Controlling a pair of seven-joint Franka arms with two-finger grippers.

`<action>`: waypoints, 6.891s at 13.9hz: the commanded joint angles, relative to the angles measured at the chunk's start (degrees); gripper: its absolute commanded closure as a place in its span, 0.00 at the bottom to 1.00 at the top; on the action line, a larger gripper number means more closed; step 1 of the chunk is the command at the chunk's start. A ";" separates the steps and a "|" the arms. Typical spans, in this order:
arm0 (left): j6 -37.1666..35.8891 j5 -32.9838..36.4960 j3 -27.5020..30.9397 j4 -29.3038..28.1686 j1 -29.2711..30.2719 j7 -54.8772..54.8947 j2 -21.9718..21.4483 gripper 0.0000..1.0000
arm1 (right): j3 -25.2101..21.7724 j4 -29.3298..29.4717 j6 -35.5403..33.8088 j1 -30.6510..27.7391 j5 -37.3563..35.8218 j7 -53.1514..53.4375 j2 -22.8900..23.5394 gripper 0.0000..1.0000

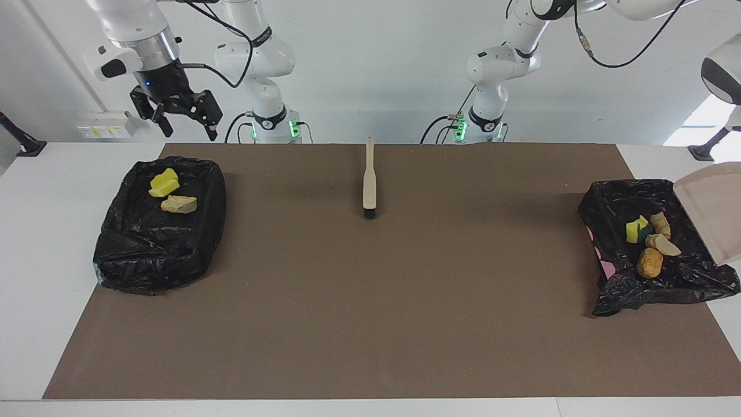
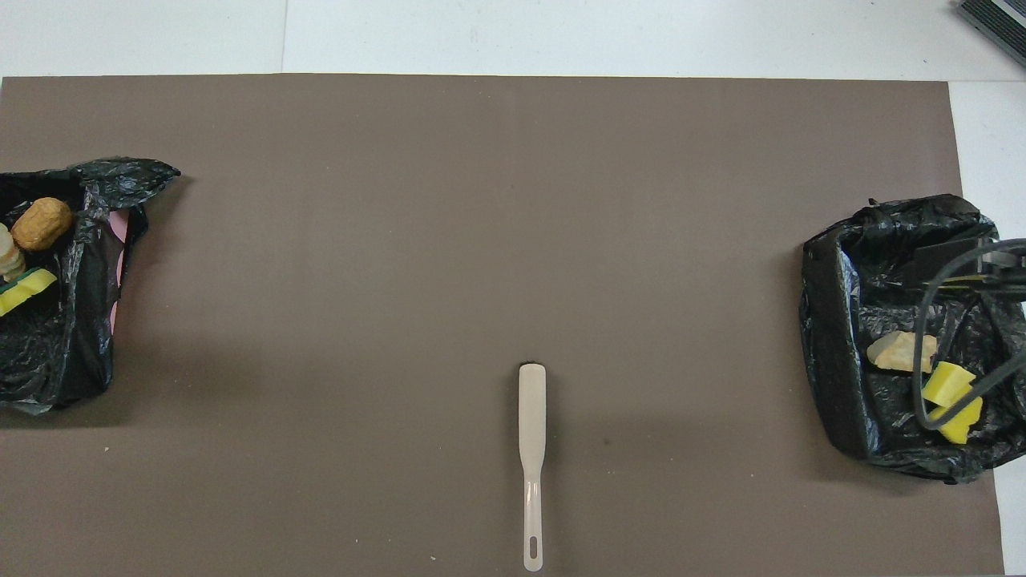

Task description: Sweep and dump trash in bin

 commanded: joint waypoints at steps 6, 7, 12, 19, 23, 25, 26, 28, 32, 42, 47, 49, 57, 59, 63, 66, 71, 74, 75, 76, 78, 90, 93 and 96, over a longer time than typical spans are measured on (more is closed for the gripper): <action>-13.95 4.52 -0.12 -1.30 -11.51 -10.96 -2.71 1.00 | -0.74 -0.85 1.15 -0.55 -0.31 -5.21 -0.65 0.00; -16.24 3.47 -0.13 -1.56 -13.71 -13.16 -3.24 1.00 | -0.65 -0.85 0.80 -1.24 -0.22 -6.70 -0.65 0.00; -26.71 -6.36 -0.13 -2.70 -22.42 -25.28 -4.38 1.00 | -0.30 -0.67 0.71 -1.08 -0.13 -6.63 -0.65 0.00; -27.70 -27.80 -0.13 -9.64 -28.49 -57.14 -6.58 1.00 | -0.30 -0.67 0.71 -1.08 -0.13 -6.63 -0.65 0.00; -22.79 -36.42 -0.13 -11.67 -34.46 -77.37 -5.44 1.00 | -0.30 -0.67 0.71 -1.08 -0.13 -6.63 -0.65 0.00; -19.10 -40.03 -0.13 -12.64 -37.88 -85.13 -4.39 1.00 | -0.30 -0.67 0.71 -1.08 -0.13 -6.63 -0.65 0.00; -17.25 -42.22 -0.13 -12.55 -39.64 -89.25 -3.16 1.00 | -0.30 -0.67 0.71 -1.08 -0.13 -6.63 -0.65 0.00; -12.78 -45.66 -0.13 -11.85 -43.68 -99.09 -0.44 1.00 | -0.30 -0.67 0.71 -1.08 -0.13 -6.72 -0.65 0.00; -4.25 -52.96 -0.04 -10.97 -49.13 -112.64 3.96 1.00 | -0.30 -0.67 0.71 -1.08 -0.13 -6.72 -0.65 0.00; 9.66 -51.04 0.05 -8.86 -59.61 -135.00 13.90 1.00 | -0.30 -0.67 0.71 -1.08 -0.13 -6.72 -0.65 0.00; 8.44 -51.38 0.40 -9.38 -54.35 -129.83 10.31 0.00 | -0.30 -0.76 0.71 -1.08 -0.13 -6.72 -0.65 0.00; 5.54 -51.48 0.49 -9.39 -50.58 -123.60 8.89 0.00 | -0.30 -0.67 0.71 -1.08 -0.13 -6.72 -0.65 0.00; 3.24 -51.48 0.58 -9.30 -35.01 -112.42 5.99 0.00 | -0.30 -0.67 0.71 -1.08 -0.13 -6.72 -0.65 0.00; 3.24 -51.48 0.58 -9.39 -31.68 -107.51 5.20 0.00 | -0.30 -0.67 0.71 -1.08 -0.13 -6.72 -0.65 0.00; 1.32 -51.65 0.49 -9.39 -25.26 -100.82 3.01 0.00 | -0.30 -0.67 0.71 -1.08 -0.13 -6.72 -0.65 0.00; -1.14 -52.18 0.40 -9.30 -21.56 -99.84 1.69 0.00 | -0.30 -0.67 0.71 -1.08 -0.13 -6.63 -0.65 0.00; -4.75 -53.76 0.66 -8.95 -16.20 -94.92 -0.16 0.00 | -0.30 -0.67 0.71 -1.08 -0.13 -6.72 -0.65 0.00; -8.52 -53.06 0.76 -8.60 -15.66 -95.35 -3.40 0.00 | -0.30 -0.67 0.71 -1.08 -0.13 -6.72 -0.65 0.00; -10.71 -52.80 0.75 -8.60 -15.75 -95.53 -4.63 0.00 | -0.30 -0.67 0.71 -1.08 -0.13 -6.72 -0.65 0.00; -12.30 -52.53 0.75 -8.60 -15.66 -95.53 -5.69 0.00 | -0.30 -0.67 0.71 -1.08 -0.13 -6.72 -0.65 0.00; -14.50 -52.44 0.93 -8.51 -15.66 -95.62 -7.10 0.00 | -0.30 -0.67 0.71 -1.08 -0.13 -6.72 -0.65 0.00; -23.83 -49.72 0.93 -9.56 -16.72 -98.78 -14.05 0.00 | -0.30 -0.67 0.71 -1.08 -0.13 -6.72 -0.65 0.00; -22.78 -49.81 0.93 -9.22 -16.72 -98.35 -13.79 0.00 | -0.30 -0.67 0.71 -1.08 -0.13 -6.72 -0.65 0.00; -23.65 -50.16 0.76 -8.33 -16.81 -98.34 -12.73 0.00 | -0.30 -0.67 0.71 -1.08 -0.13 -6.72 -0.65 0.00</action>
